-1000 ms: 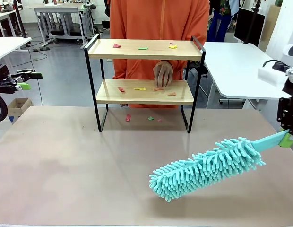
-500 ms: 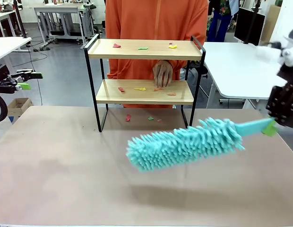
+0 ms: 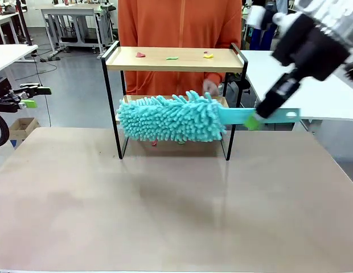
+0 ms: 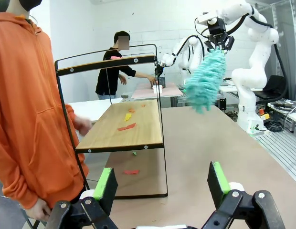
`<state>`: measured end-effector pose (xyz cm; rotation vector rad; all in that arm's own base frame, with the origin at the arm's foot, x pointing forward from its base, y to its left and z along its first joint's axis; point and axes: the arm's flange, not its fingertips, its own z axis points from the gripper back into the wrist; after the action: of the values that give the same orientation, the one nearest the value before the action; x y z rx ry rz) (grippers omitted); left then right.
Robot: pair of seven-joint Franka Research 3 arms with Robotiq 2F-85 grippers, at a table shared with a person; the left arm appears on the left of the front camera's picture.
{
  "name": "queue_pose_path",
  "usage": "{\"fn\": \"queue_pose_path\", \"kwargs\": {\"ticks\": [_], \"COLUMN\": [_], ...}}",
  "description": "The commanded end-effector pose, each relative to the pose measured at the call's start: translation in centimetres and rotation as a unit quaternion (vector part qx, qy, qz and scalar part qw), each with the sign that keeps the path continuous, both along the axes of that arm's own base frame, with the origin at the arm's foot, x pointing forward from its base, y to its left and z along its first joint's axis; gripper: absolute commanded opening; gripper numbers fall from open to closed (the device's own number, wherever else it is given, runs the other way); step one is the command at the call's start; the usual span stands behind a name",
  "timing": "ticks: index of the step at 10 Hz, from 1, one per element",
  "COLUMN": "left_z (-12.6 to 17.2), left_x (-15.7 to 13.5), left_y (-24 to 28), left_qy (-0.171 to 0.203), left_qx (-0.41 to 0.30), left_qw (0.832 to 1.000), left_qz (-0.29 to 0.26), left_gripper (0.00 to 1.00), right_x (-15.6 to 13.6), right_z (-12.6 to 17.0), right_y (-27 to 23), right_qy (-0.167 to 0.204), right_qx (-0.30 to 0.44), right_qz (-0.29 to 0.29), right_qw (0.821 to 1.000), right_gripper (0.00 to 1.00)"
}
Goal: Clean the shelf.
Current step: Clean the specific section of the Shelf indicated by the human with the Duster.
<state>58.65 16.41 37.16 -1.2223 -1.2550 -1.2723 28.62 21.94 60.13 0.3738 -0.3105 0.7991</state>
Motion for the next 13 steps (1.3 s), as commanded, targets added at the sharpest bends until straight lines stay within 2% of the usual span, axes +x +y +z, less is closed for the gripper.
{"fn": "queue_pose_path", "kwargs": {"ticks": [1, 2, 3, 4, 8, 9, 10, 13], "left_z": [0.2, 0.2, 0.2, 0.2, 0.2, 0.2, 0.2, 0.2], "left_x": [-0.1, -0.1, -0.1, -0.1, -0.1, -0.1, -0.1, -0.1], "left_y": [0.0, 0.0, 0.0, 0.0, 0.0, 0.0, 0.0, 0.0], "left_qy": [-0.004, -0.004, -0.004, -0.004, -0.004, -0.004, -0.004, -0.004], "left_qx": [0.000, 0.000, 0.000, 0.000, 0.000, 0.000, 0.000, 0.000], "left_qw": [1.000, 1.000, 1.000, 1.000, 1.000, 1.000, 1.000, 1.000], "left_qz": [-0.001, -0.001, -0.001, -0.001, -0.001, -0.001, -0.001, -0.001], "left_gripper": [1.00, 1.00, 1.00, 1.00, 1.00, 1.00, 1.00, 1.00], "right_x": [0.8, 1.1, 1.1, 0.6, 0.6, 0.7, 1.3, 2.1], "right_z": [-1.0, -1.3, -1.3, -1.1, -1.1, -1.4, -1.5, -1.5], "right_y": [3.6, 4.2, 4.0, 3.6, 3.6, 4.2, 6.8, 12.9], "right_qy": [-0.008, -0.008, 0.005, 0.001, 0.001, 0.007, 0.002, -0.034], "right_qx": [0.004, 0.020, 0.051, 0.012, 0.012, 0.014, 0.024, 0.037], "right_qz": [-0.109, -0.144, -0.137, -0.102, -0.102, -0.114, -0.139, -0.222], "right_qw": [0.994, 0.989, 0.989, 0.995, 0.995, 0.993, 0.990, 0.974], "right_gripper": [0.13, 0.13, 0.13, 0.13, 0.13, 0.13, 0.13, 0.13]}}
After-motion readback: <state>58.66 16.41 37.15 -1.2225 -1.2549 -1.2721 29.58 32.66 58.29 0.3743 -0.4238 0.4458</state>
